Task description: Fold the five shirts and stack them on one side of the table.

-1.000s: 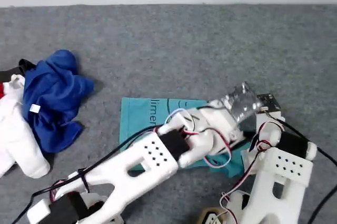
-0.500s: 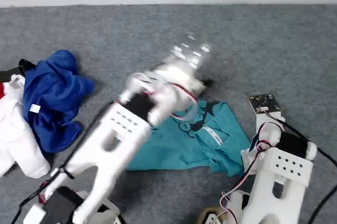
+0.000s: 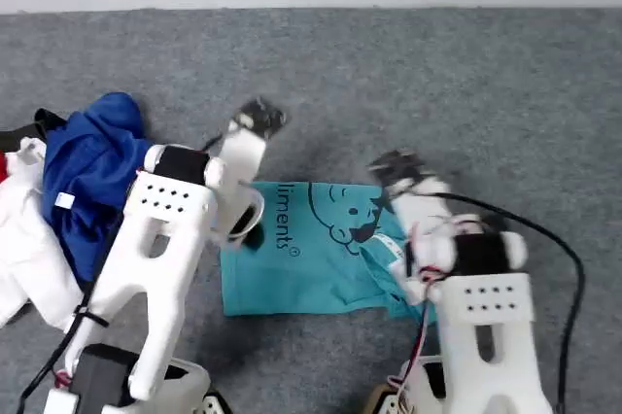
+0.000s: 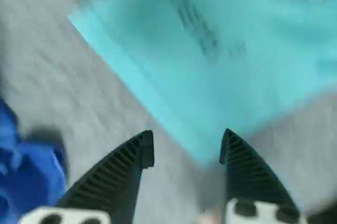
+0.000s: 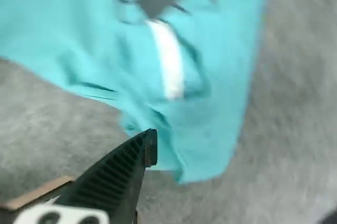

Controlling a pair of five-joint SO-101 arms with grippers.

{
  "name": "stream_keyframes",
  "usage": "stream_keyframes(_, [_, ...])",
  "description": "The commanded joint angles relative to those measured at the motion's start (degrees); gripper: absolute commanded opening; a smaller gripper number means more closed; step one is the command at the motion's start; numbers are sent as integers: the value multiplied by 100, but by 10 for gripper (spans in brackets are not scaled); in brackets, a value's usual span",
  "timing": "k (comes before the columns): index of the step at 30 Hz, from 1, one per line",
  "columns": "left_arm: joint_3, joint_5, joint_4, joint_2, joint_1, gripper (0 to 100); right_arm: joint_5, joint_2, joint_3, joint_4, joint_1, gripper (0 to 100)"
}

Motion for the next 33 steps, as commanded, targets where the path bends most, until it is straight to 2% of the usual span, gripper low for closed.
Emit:
stream_keyframes(1, [-145,-826,800,9,-26,210,88,391,-185,-22,-690,388])
stream_keyframes(4, [444,-1477,800,9,18,210,343,1007,-176,-22,-980,298])
stream_keyframes(6, [840,-1582,791,9,26,210,466,1420,-176,-66,-1042,265])
stream_keyframes(13, [1886,-1591,70,9,35,210,624,2431,-185,-207,-1059,261])
stream_keyframes(21, [2000,-1565,-932,18,35,210,633,2949,-176,-1182,-1007,258])
stream_keyframes(25, [2211,-1565,-1371,18,44,210,633,3248,-176,-1446,-760,252])
stream_keyframes(27, [2510,-1565,-1662,18,62,210,633,3424,-176,-1578,-585,215])
stream_keyframes(33, [3160,-1565,-1846,18,800,210,615,3776,-211,-1754,-382,182])
